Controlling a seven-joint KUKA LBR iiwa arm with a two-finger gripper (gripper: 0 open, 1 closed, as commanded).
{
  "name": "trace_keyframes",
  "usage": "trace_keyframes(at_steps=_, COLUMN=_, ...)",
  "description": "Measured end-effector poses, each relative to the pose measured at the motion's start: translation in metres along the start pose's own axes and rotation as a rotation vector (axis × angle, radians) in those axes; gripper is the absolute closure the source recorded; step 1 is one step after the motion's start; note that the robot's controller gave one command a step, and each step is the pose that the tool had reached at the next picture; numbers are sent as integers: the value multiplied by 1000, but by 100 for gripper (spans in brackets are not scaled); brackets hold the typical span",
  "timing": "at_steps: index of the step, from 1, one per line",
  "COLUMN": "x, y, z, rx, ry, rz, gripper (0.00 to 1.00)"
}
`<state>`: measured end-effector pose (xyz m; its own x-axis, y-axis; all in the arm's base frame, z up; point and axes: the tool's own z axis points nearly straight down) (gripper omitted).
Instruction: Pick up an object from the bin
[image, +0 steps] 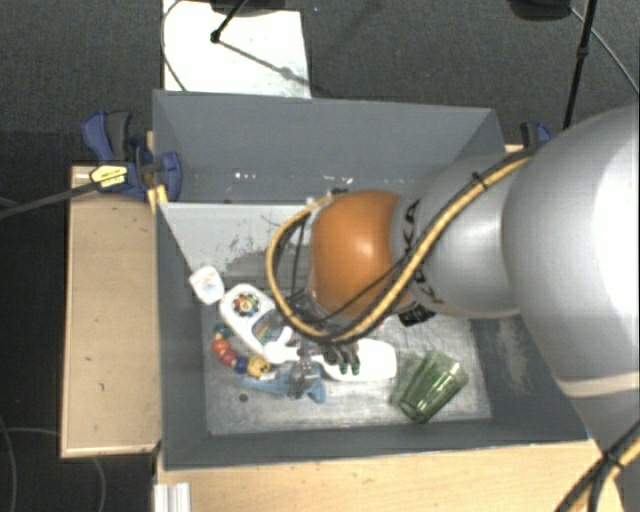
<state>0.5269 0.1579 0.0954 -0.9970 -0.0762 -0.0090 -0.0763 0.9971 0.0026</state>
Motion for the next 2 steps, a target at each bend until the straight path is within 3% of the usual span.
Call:
trace_keyframes(at_steps=1, x=7, y=-10, z=12, rx=0, ry=-6, rz=-37, gripper=0)
trace_keyframes(at_steps=2, x=14, y=-31, z=-1, rx=2, ry=8, rz=181, gripper=0)
